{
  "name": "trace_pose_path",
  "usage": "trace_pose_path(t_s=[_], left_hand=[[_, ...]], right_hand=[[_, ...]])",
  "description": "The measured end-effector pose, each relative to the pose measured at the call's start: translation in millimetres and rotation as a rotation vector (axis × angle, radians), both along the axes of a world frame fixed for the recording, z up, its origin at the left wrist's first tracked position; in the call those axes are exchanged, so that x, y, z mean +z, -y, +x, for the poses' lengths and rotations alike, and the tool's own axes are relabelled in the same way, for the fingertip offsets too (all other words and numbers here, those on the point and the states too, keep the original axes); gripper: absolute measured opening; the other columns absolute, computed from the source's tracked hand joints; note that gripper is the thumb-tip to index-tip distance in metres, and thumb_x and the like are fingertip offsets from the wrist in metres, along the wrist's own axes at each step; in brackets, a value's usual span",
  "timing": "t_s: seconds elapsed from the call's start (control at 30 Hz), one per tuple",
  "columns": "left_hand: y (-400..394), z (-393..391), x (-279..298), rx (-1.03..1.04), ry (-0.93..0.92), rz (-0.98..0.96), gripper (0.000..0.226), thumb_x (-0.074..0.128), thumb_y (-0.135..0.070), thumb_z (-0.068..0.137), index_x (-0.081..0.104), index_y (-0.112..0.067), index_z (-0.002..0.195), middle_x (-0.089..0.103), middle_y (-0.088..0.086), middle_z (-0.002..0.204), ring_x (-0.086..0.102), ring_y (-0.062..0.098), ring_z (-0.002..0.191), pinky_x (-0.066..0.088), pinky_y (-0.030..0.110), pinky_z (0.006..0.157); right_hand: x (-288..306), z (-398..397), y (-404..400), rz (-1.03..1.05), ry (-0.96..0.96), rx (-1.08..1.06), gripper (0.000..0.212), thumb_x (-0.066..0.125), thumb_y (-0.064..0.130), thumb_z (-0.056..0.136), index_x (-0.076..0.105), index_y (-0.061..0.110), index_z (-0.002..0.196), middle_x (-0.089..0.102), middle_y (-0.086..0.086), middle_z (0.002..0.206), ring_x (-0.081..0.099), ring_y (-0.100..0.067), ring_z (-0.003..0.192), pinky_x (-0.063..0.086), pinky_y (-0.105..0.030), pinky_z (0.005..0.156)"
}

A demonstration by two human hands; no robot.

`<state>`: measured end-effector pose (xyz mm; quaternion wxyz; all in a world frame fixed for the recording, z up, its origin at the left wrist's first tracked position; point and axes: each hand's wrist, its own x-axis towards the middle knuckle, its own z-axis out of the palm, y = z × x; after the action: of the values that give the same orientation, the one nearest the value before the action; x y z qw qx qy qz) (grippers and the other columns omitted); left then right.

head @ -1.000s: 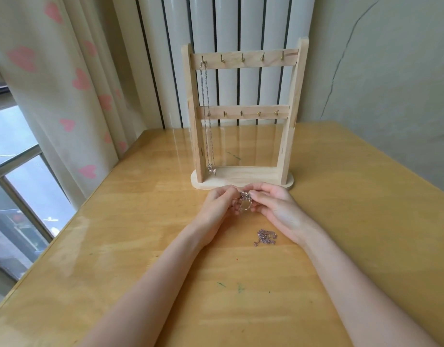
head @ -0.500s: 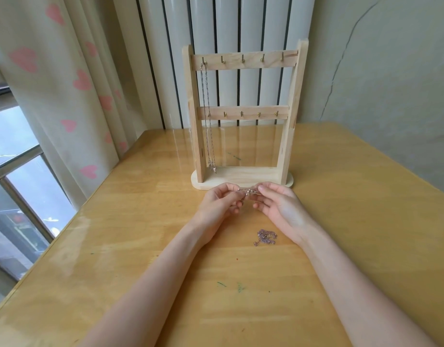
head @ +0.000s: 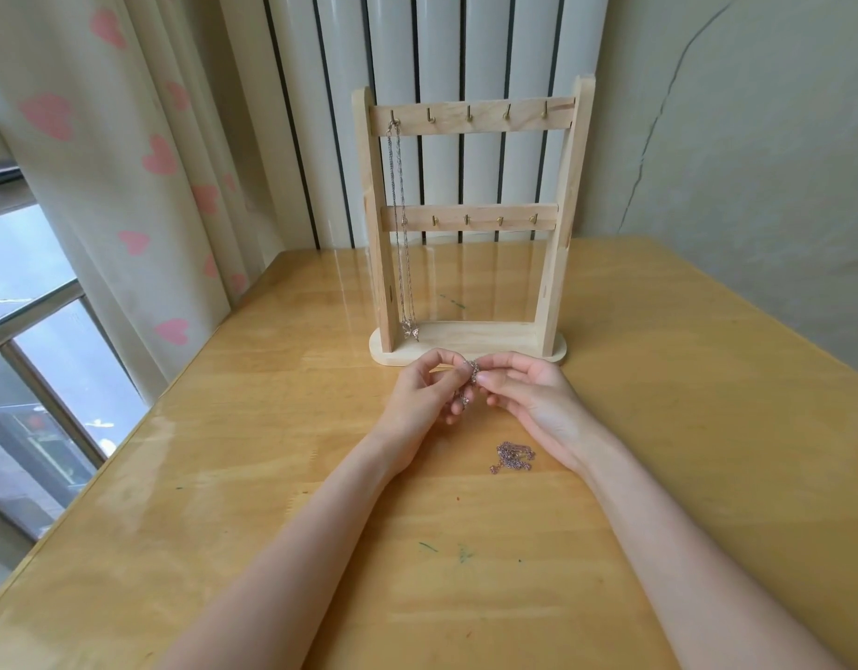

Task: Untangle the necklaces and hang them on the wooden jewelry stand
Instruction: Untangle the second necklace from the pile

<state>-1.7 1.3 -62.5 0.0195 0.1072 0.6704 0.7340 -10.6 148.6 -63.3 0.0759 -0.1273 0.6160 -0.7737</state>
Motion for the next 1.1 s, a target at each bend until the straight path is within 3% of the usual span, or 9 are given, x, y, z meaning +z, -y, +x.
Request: trace_pose_path(t_s=[0.1, 0.2, 0.53, 0.67, 0.9, 1.0, 1.1], left_hand=[[0.2, -0.1, 0.2, -0.007, -0.002, -0.028, 0.013, 0.051, -0.012, 0.094, 0.056, -0.012, 0.082, 0.055, -0.006, 0.054, 0.043, 0.005, 0.044, 0.035, 0.016, 0.043], [-1.5, 0.0, 0.3, 0.006, -0.004, -0.038, 0.02, 0.05, -0.012, 0.095, 0.058, -0.009, 0.076, 0.057, -0.006, 0.056, 0.044, 0.005, 0.045, 0.036, 0.016, 0.043], [-1.4, 0.0, 0.4, 0.14, -0.09, -0.171, 0.019, 0.057, -0.013, 0.09, 0.057, -0.011, 0.072, 0.052, -0.01, 0.048, 0.041, 0.004, 0.039, 0.036, 0.015, 0.045], [-0.1, -0.7, -0.1, 0.112, -0.065, -0.094, 0.02, 0.054, -0.012, 0.092, 0.059, -0.008, 0.073, 0.058, 0.001, 0.065, 0.046, 0.007, 0.046, 0.04, 0.017, 0.048], [-0.2, 0.3, 0.6, 0.056, -0.029, -0.059, 0.024, 0.051, -0.016, 0.094, 0.064, -0.008, 0.074, 0.063, -0.006, 0.058, 0.054, 0.004, 0.053, 0.045, 0.015, 0.053], [-1.1, -0.1, 1.7, 0.062, 0.002, -0.049, 0.029, 0.047, -0.02, 0.096, 0.062, -0.009, 0.074, 0.062, -0.007, 0.059, 0.054, 0.004, 0.053, 0.045, 0.015, 0.054], [-1.3, 0.5, 1.4, 0.078, -0.054, -0.091, 0.016, 0.053, -0.015, 0.093, 0.061, -0.009, 0.081, 0.06, -0.003, 0.069, 0.053, 0.005, 0.057, 0.045, 0.016, 0.056]], right_hand=[[-1.1, -0.2, -0.2, 0.018, 0.0, -0.026, 0.011, 0.062, -0.003, 0.082, 0.061, 0.003, 0.09, 0.062, -0.008, 0.074, 0.056, -0.018, 0.072, 0.046, -0.02, 0.069], [-0.1, -1.1, -0.9, -0.051, 0.038, -0.03, 0.01, 0.061, -0.004, 0.082, 0.058, 0.005, 0.082, 0.062, -0.002, 0.067, 0.054, -0.012, 0.065, 0.048, -0.018, 0.066], [3.2, -3.2, -6.1, -0.277, 0.16, -0.03, 0.016, 0.051, -0.009, 0.085, 0.055, 0.006, 0.079, 0.056, 0.0, 0.061, 0.048, -0.012, 0.063, 0.042, -0.018, 0.056], [2.0, -2.9, -4.5, -0.217, 0.122, -0.051, 0.017, 0.052, -0.01, 0.084, 0.057, 0.007, 0.08, 0.058, 0.001, 0.062, 0.05, -0.011, 0.065, 0.043, -0.018, 0.059], [0.0, -4.0, -3.9, -0.187, 0.111, -0.035, 0.014, 0.053, -0.005, 0.086, 0.056, 0.008, 0.083, 0.058, -0.009, 0.08, 0.056, -0.015, 0.072, 0.047, -0.018, 0.06], [-0.2, -3.5, -2.7, -0.176, 0.1, -0.044, 0.014, 0.053, -0.005, 0.086, 0.056, 0.008, 0.082, 0.059, -0.006, 0.073, 0.053, -0.016, 0.071, 0.046, -0.017, 0.057], [0.2, -2.1, -2.9, -0.151, 0.076, -0.039, 0.013, 0.055, -0.005, 0.085, 0.058, 0.007, 0.082, 0.063, 0.0, 0.066, 0.054, -0.012, 0.068, 0.046, -0.017, 0.059]])
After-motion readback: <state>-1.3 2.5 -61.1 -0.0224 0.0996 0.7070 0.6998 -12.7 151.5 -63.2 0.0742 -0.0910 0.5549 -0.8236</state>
